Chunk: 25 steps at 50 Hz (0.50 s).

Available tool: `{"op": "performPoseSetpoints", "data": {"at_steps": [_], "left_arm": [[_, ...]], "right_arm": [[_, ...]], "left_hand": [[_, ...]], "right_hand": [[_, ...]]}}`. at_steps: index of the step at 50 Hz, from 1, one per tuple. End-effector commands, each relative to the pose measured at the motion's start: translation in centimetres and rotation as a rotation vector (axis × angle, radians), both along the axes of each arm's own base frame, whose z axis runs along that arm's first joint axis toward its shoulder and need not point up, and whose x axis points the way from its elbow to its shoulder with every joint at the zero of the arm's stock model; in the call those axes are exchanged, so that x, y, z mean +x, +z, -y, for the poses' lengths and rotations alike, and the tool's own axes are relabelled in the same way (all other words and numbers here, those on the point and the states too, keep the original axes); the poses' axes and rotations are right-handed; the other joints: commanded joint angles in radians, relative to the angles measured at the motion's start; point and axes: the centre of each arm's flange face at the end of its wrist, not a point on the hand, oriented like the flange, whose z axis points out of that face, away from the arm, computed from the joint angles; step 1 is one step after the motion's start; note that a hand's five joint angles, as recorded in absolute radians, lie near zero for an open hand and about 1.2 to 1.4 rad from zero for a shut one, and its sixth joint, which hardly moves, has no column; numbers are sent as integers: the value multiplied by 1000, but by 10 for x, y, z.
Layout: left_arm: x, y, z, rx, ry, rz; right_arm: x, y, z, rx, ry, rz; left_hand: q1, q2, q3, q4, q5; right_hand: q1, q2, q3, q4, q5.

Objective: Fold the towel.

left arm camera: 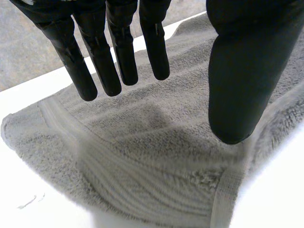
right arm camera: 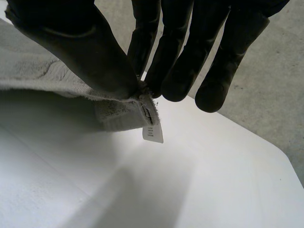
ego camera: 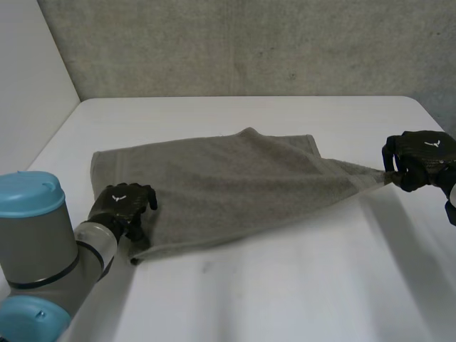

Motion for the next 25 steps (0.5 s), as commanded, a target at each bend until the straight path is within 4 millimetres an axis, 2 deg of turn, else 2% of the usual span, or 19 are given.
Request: {"op": "performPoseSetpoints", "data": {"at_steps": [1, 11, 20, 23, 25], "left_arm": [[4, 9, -14, -10, -5, -14], [6, 4, -40, 13, -35, -8], [5, -15, -38, 69, -38, 26], [4, -21, -35, 74, -36, 30], [1, -20, -24, 29, -29, 13]], "right_arm": [[3, -5, -4, 13, 8, 9], [4, -7, -5, 20, 11, 9], [2, -7, -4, 17, 6, 8], [1, -7, -4, 17, 4, 8], [1, -7, -4, 17, 3, 8]], "left_hand": [[72, 74, 74, 74, 79], [72, 74, 74, 74, 79], [81, 83, 83, 82, 87], [98, 101, 101, 100, 105], [200, 203, 203, 202, 207]], "right_hand": [[70, 96, 72, 56, 69], [70, 96, 72, 56, 69], [70, 96, 72, 56, 69], [70, 96, 72, 56, 69], [70, 96, 72, 56, 69]]}}
